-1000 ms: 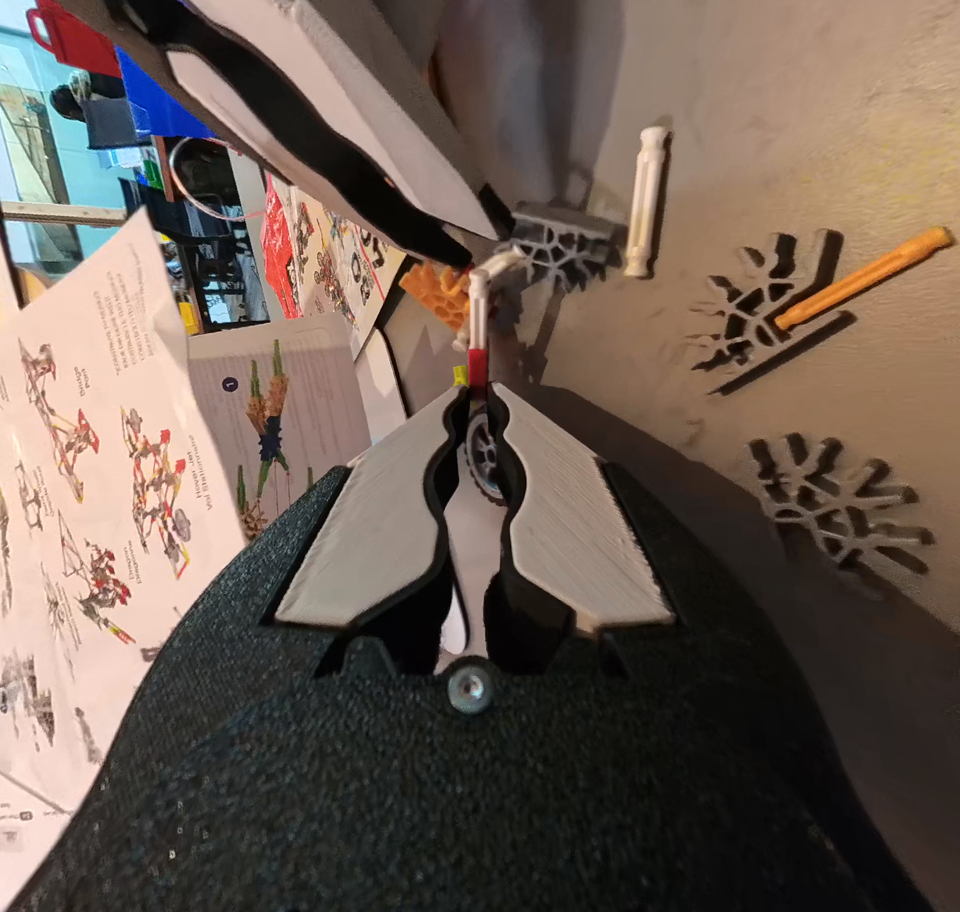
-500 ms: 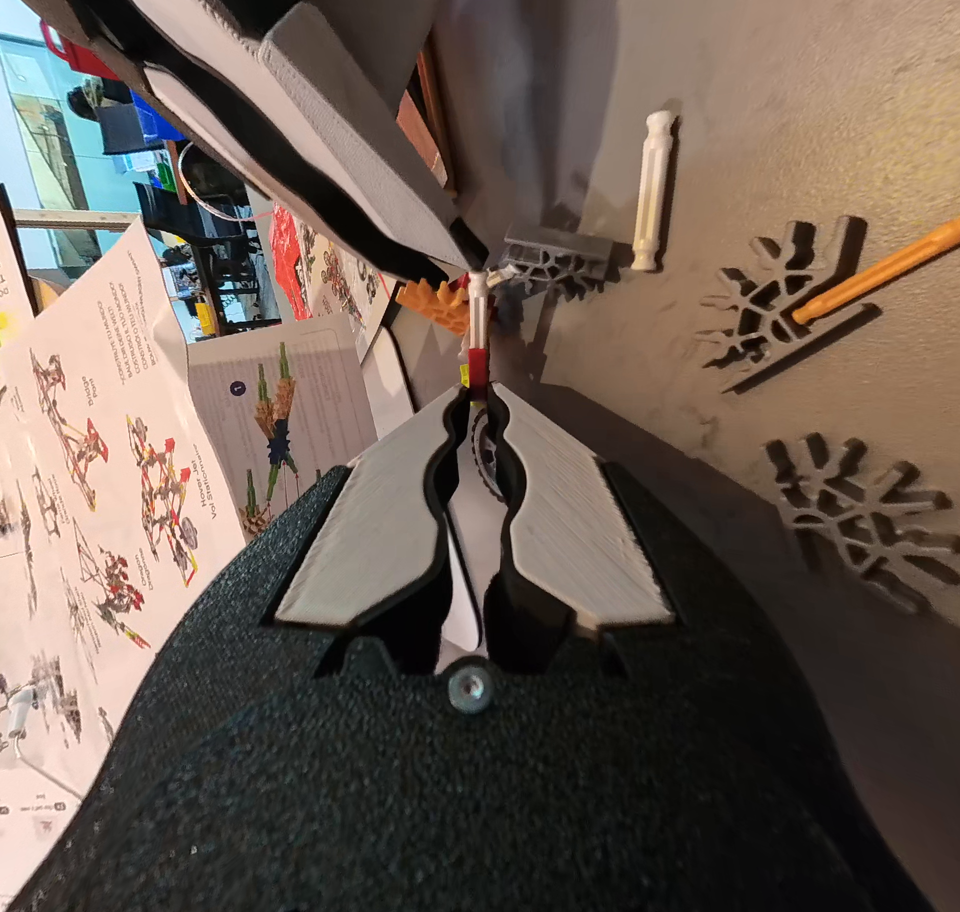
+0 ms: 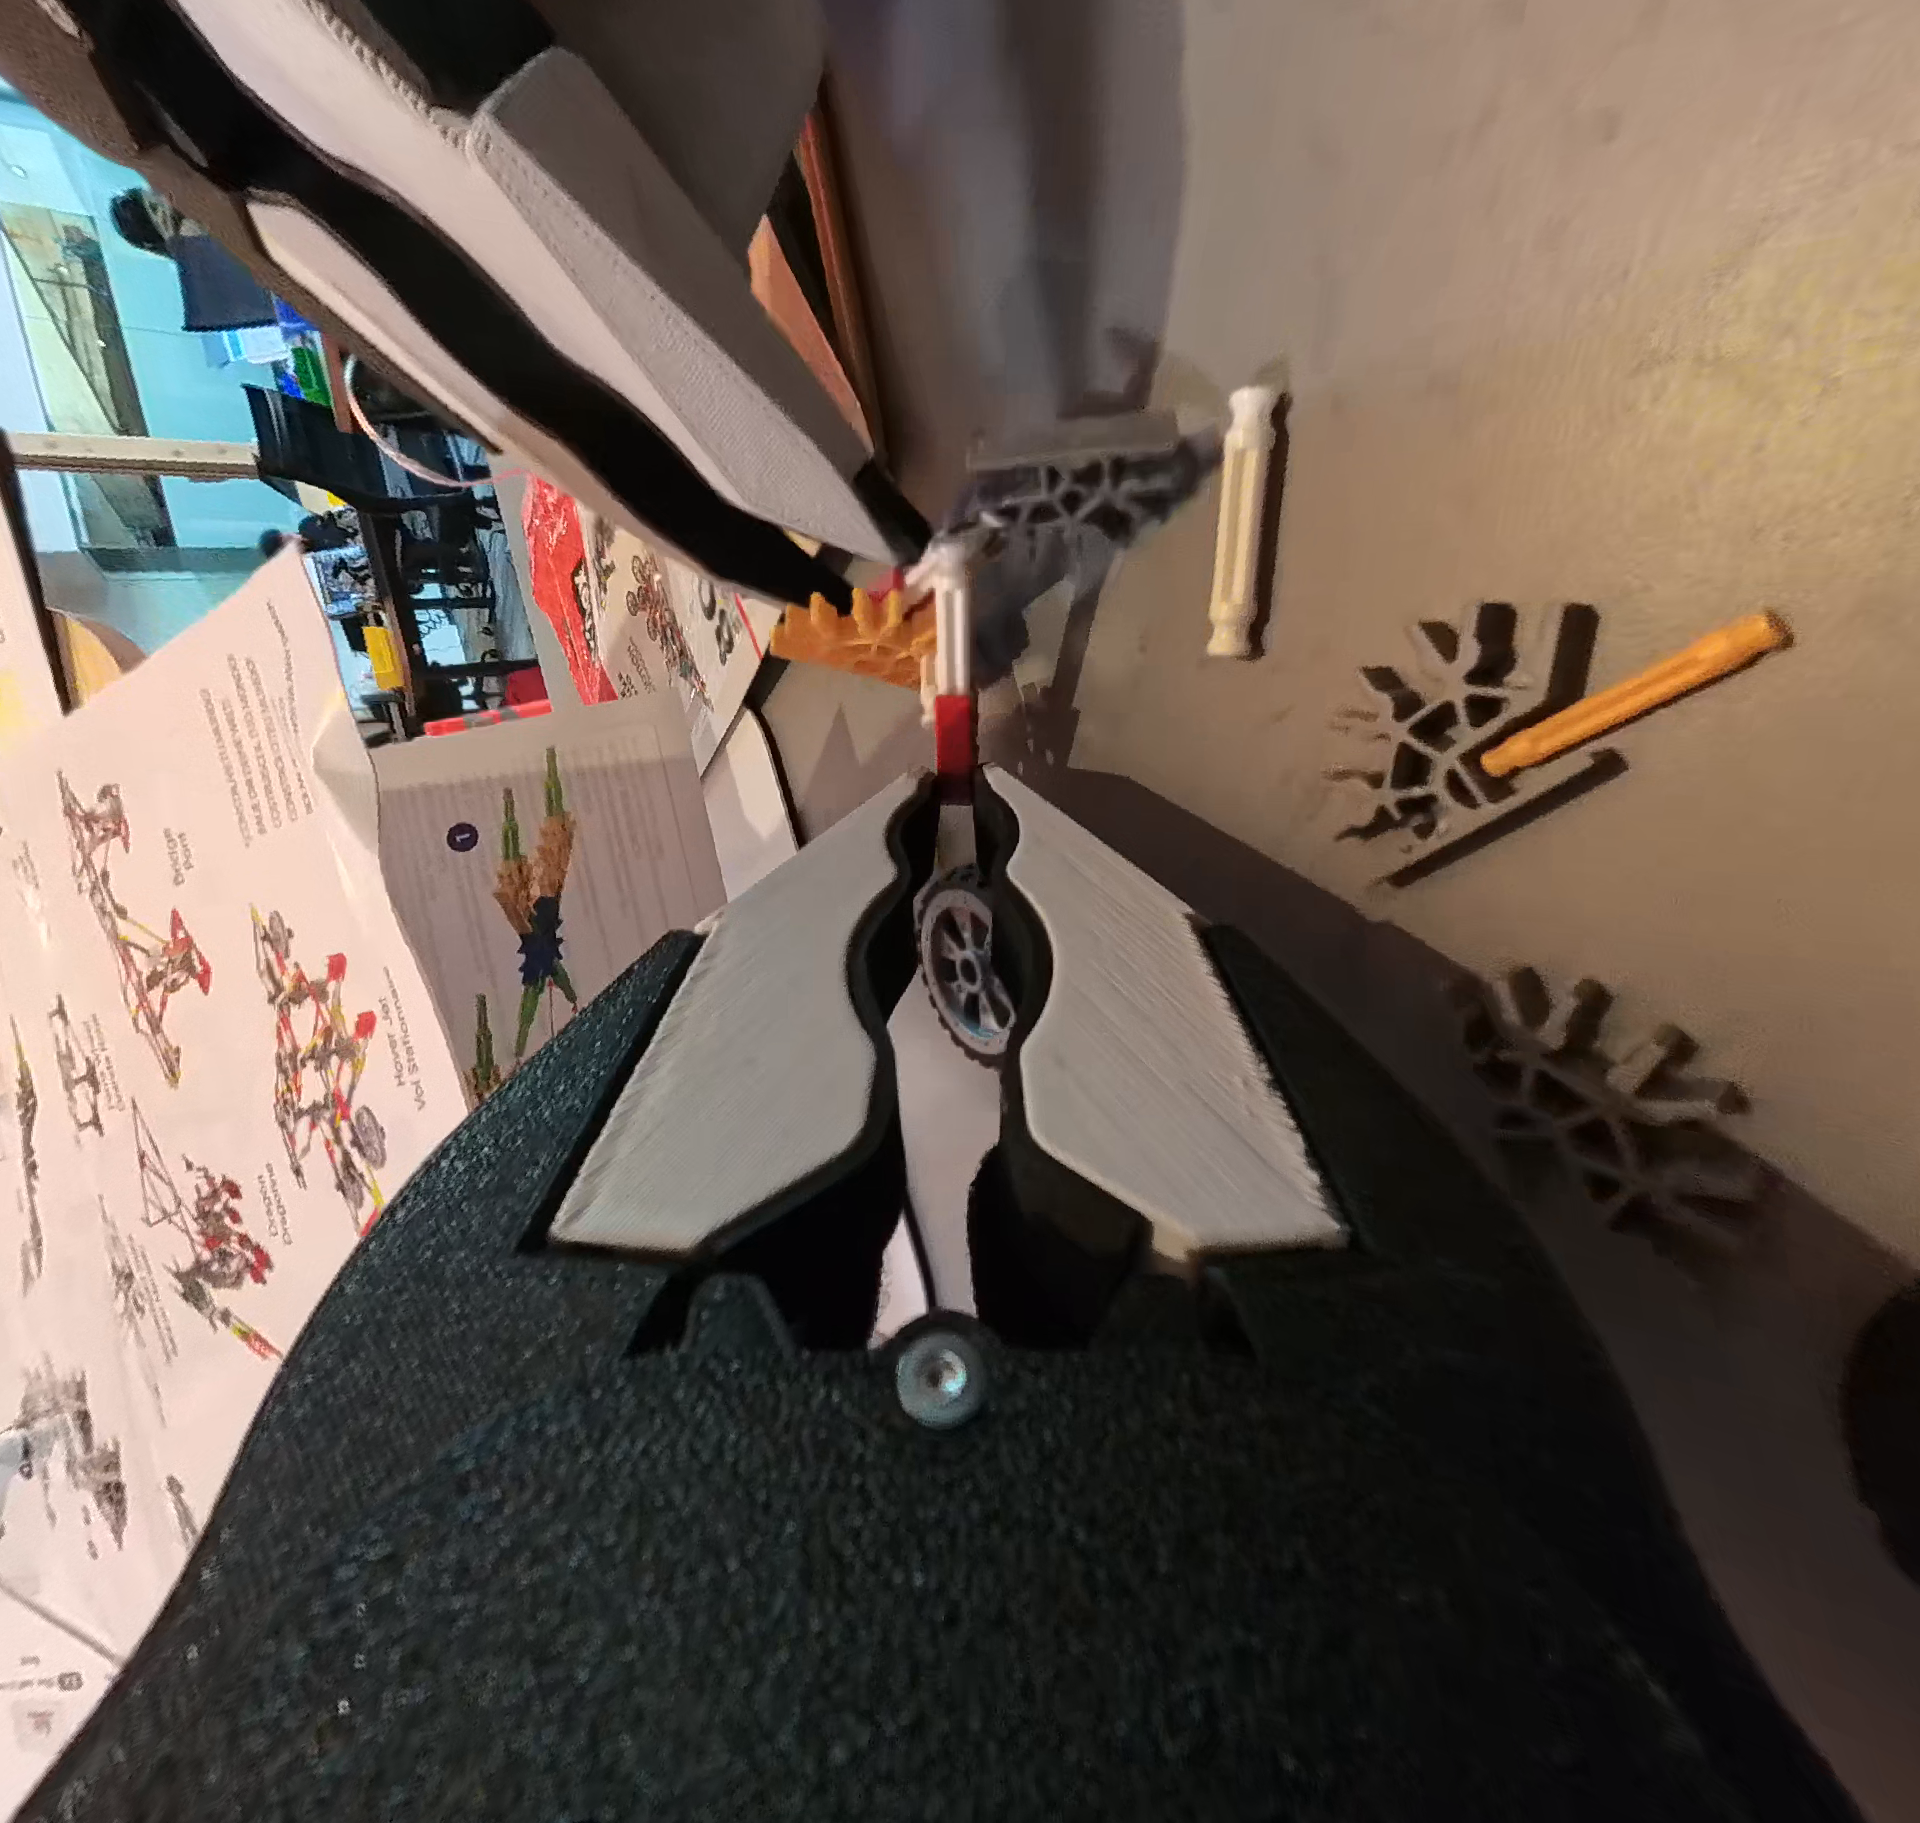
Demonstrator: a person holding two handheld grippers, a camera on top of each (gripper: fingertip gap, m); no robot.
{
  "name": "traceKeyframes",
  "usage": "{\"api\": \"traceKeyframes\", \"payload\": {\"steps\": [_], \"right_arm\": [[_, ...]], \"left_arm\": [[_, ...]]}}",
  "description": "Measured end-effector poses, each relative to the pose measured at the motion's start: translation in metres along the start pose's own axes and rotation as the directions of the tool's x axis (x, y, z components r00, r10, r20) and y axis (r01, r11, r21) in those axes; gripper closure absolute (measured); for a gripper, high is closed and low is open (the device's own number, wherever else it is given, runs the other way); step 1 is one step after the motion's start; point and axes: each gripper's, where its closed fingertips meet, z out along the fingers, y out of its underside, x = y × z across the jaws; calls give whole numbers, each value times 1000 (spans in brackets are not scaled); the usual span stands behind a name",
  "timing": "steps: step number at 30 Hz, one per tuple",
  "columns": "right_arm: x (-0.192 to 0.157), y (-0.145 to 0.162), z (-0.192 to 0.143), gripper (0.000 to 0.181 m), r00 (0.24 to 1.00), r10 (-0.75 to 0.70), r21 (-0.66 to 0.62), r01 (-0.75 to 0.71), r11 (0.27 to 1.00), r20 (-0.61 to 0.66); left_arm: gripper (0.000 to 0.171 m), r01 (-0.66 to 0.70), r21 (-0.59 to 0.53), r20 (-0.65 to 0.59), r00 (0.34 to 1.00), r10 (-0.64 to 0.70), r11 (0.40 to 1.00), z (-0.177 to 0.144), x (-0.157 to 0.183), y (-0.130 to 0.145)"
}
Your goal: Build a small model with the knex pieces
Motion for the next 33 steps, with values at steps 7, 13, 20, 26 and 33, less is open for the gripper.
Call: {"api": "traceKeyframes", "payload": {"steps": [7, 13, 20, 26, 33], "right_arm": [[4, 1, -2, 153, 1000, -4, 2, 4, 1000, -13], [5, 5, -6, 158, 1000, -28, 1, 28, 1000, -14], [6, 7, -5, 160, 999, -40, -2, 40, 999, -15], [8, 3, -4, 161, 999, -39, 13, 40, 999, -37], [15, 3, -1, 173, 994, -48, 0, 48, 999, -97]], "left_arm": [[167, -8, 1, 0, 1000, 8, 1000, 3, 3, -13], [166, -3, -7, 7, 1000, 3, 1000, 5, 3, -16], [167, 8, -14, 5, 1000, -8, 1000, 3, 1, -11], [166, -2, -8, -6, 1000, 2, 1000, 3, 4, -15], [166, -7, -16, -3, 1000, 6, 1000, 4, 4, -18]]}}
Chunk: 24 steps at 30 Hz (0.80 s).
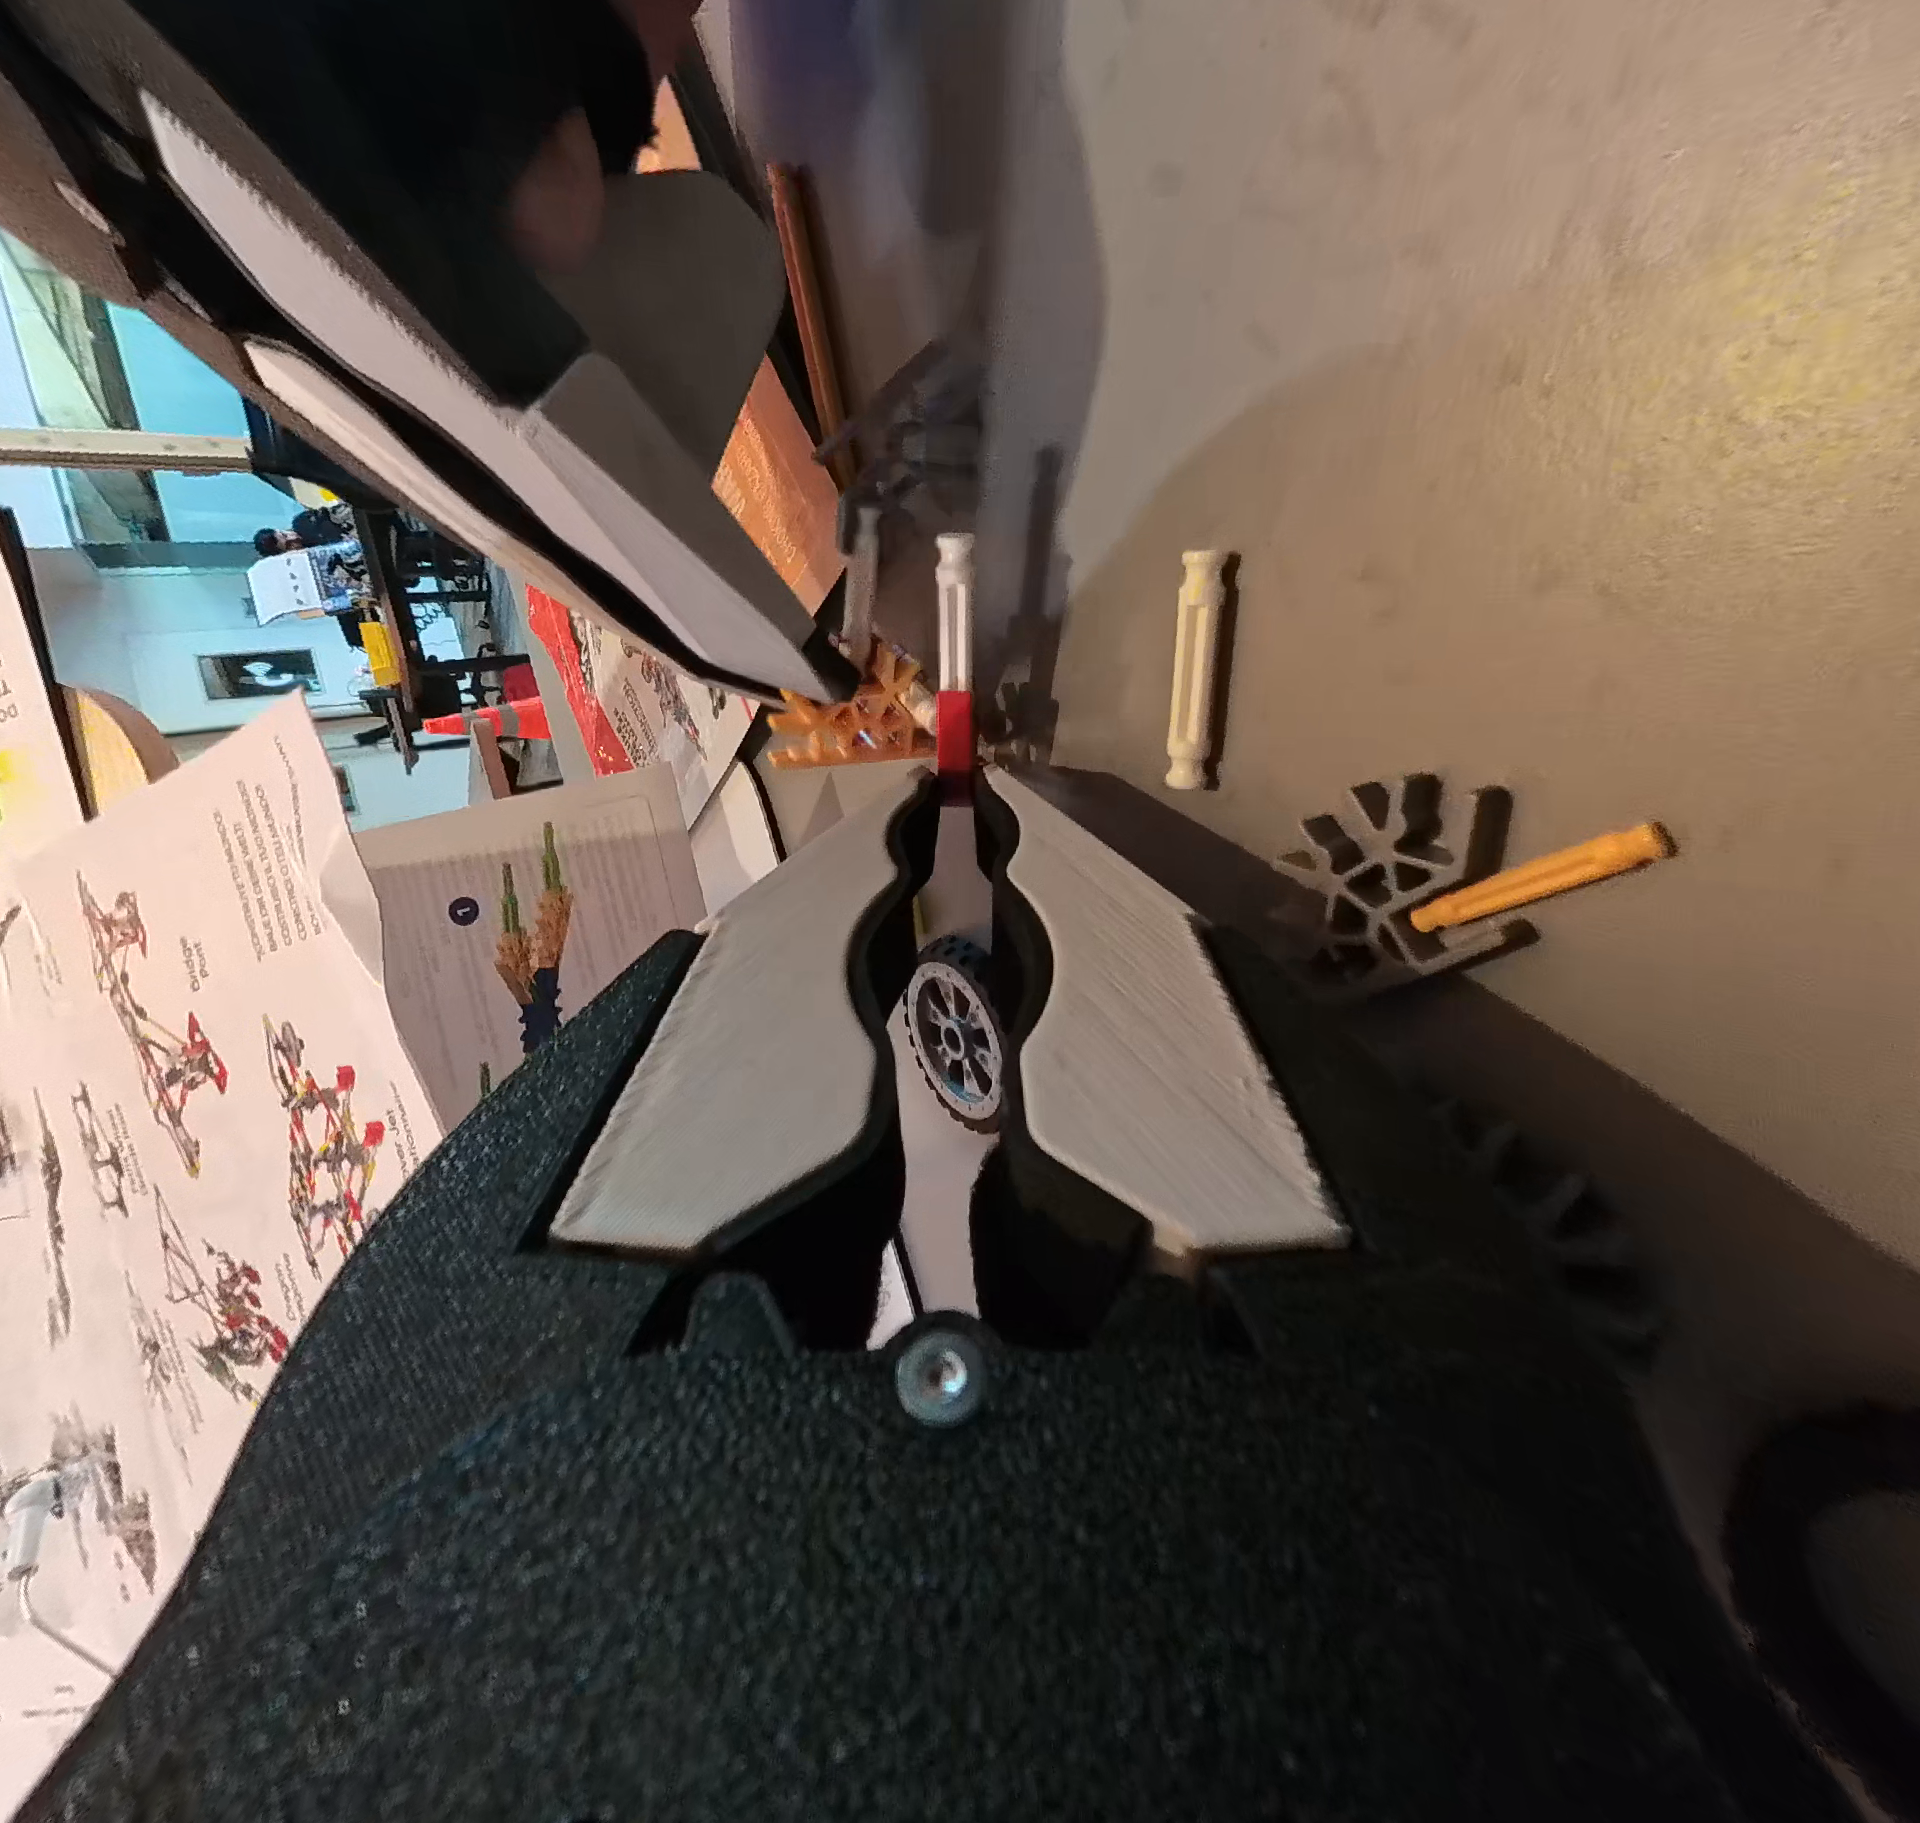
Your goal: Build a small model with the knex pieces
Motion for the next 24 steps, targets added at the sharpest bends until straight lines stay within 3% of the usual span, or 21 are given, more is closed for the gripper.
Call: {"api": "traceKeyframes", "payload": {"steps": [16, 24], "right_arm": [[0, -5, 3, 176, 992, -96, 3, 97, 995, -82], [-3, -6, 3, 176, 994, -84, 15, 85, 996, -65]], "left_arm": [[167, 75, -30, -10, 997, -75, 997, 0, -2, 6], [166, 172, -63, -88, 980, -177, 983, 3, -1, 10]]}}
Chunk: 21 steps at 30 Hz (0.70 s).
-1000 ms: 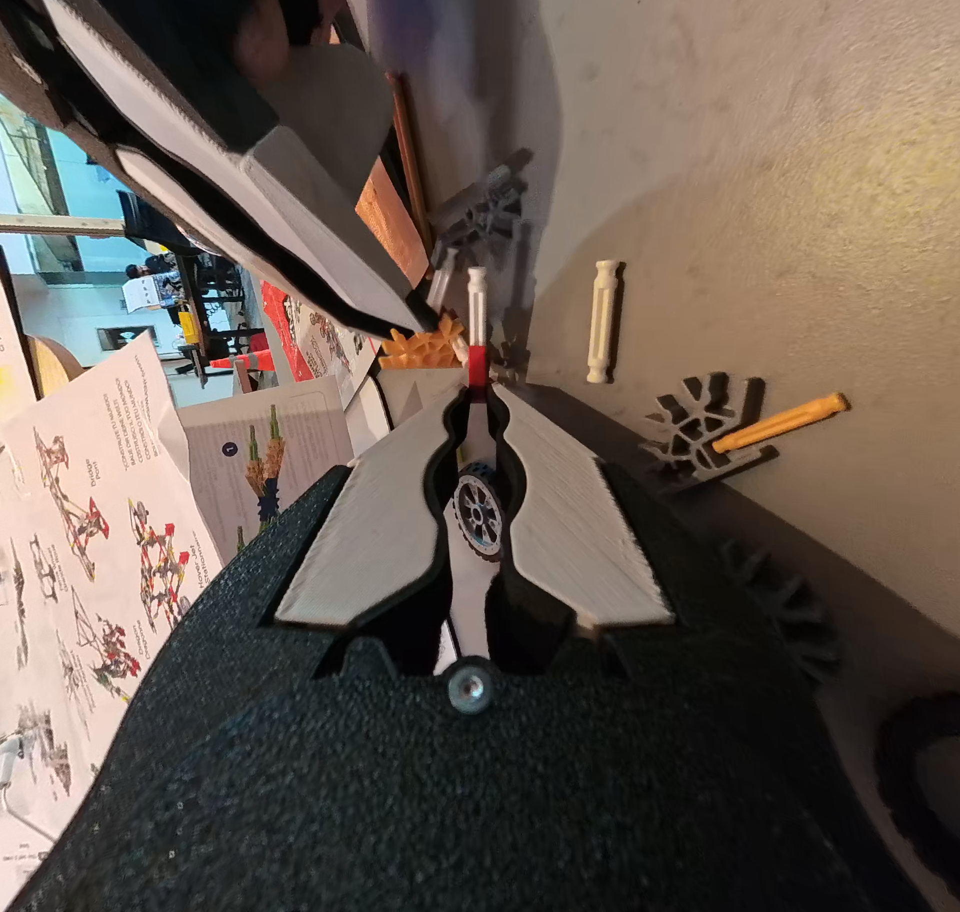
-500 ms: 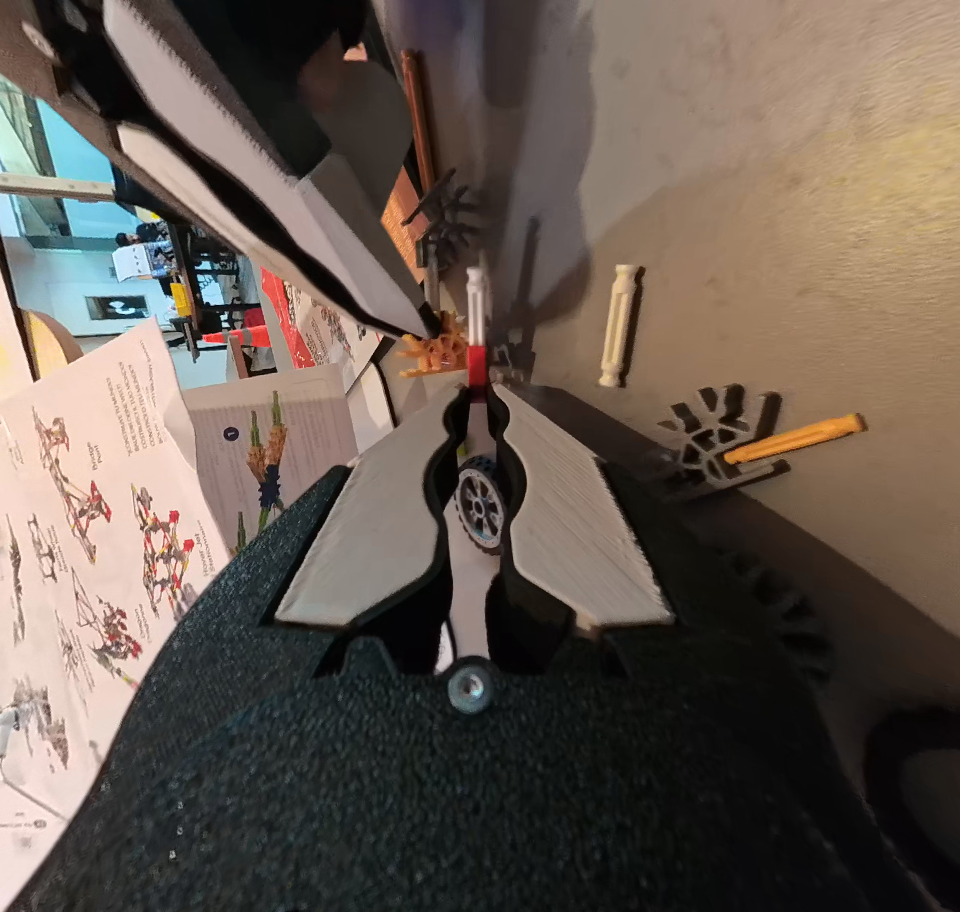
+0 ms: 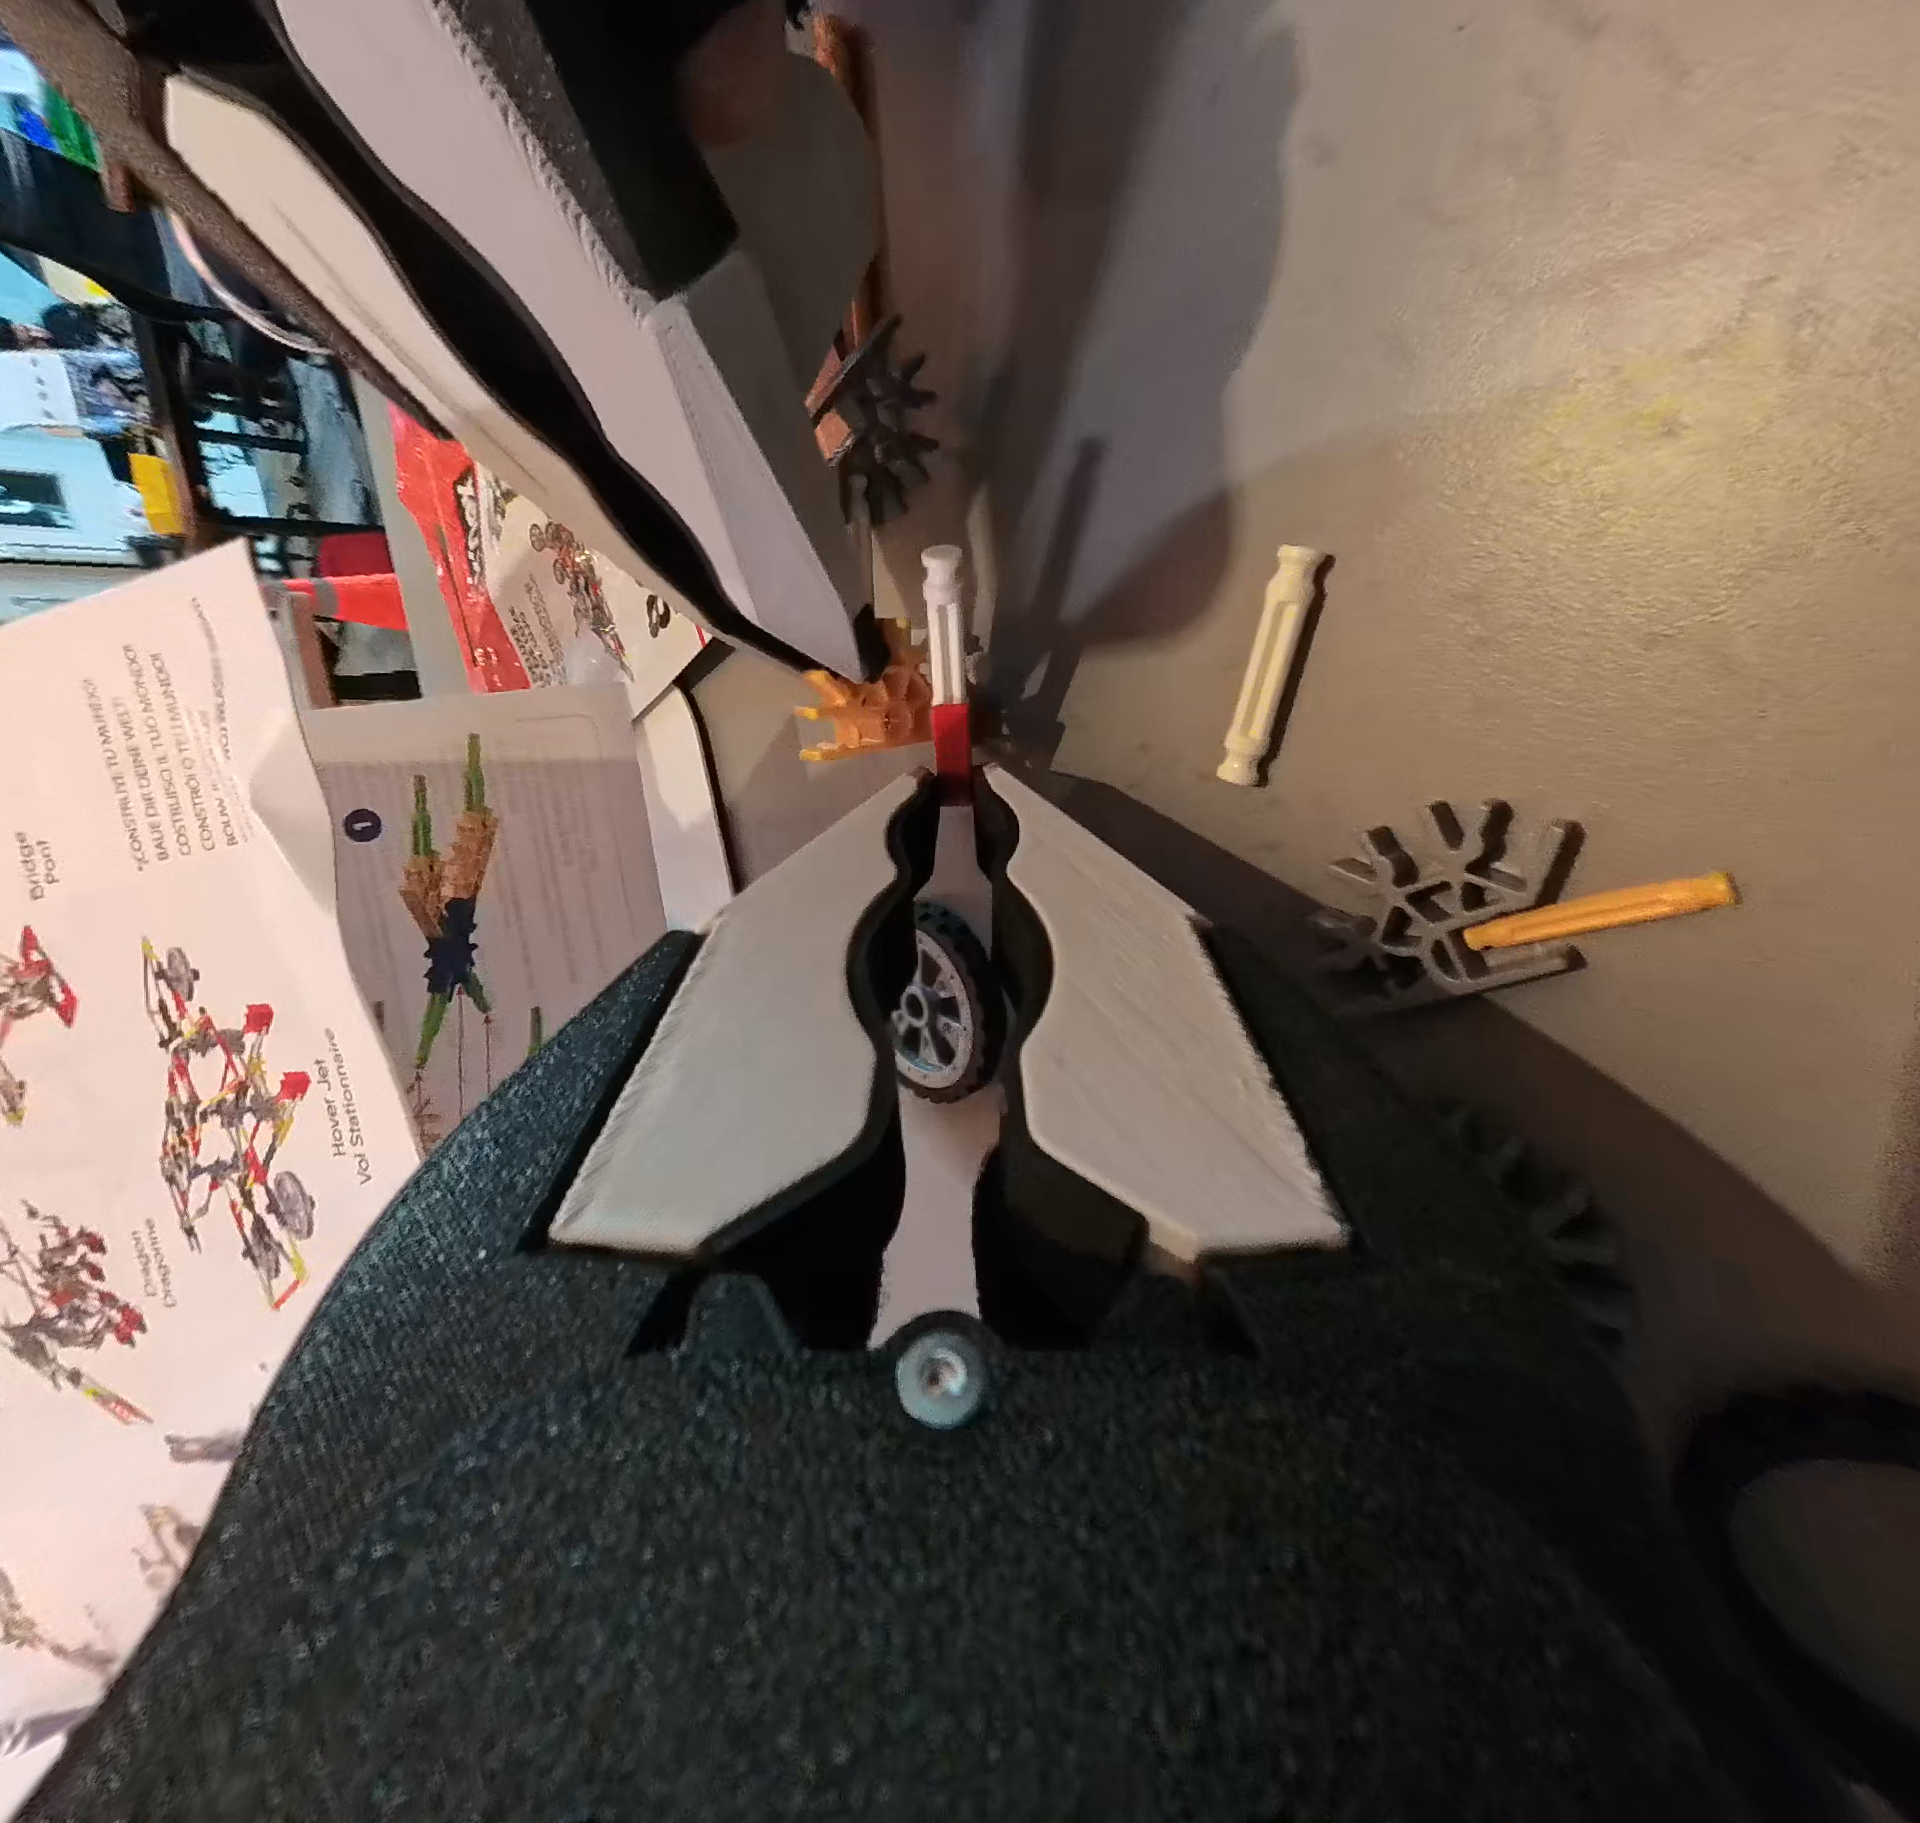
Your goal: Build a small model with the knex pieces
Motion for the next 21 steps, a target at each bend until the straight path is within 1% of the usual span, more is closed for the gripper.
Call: {"api": "traceKeyframes", "payload": {"steps": [9, 14, 19, 21], "right_arm": [[2, 2, -2, 176, 998, 61, 16, -61, 998, 22], [2, 2, -3, 176, 997, 72, 19, -72, 997, 25], [2, 2, -4, 175, 996, 85, 22, -85, 996, 33], [2, 2, -5, 175, 995, 89, 23, -89, 996, 34]], "left_arm": [[166, 76, -30, -119, 990, -79, 997, 2, -4, -2], [163, 155, -14, -138, 978, -156, 988, 5, -9, -5], [153, 223, -11, -147, 964, -222, 975, 10, -9, -5], [153, 253, -3, -150, 956, -251, 967, 10, -10, -5]]}}
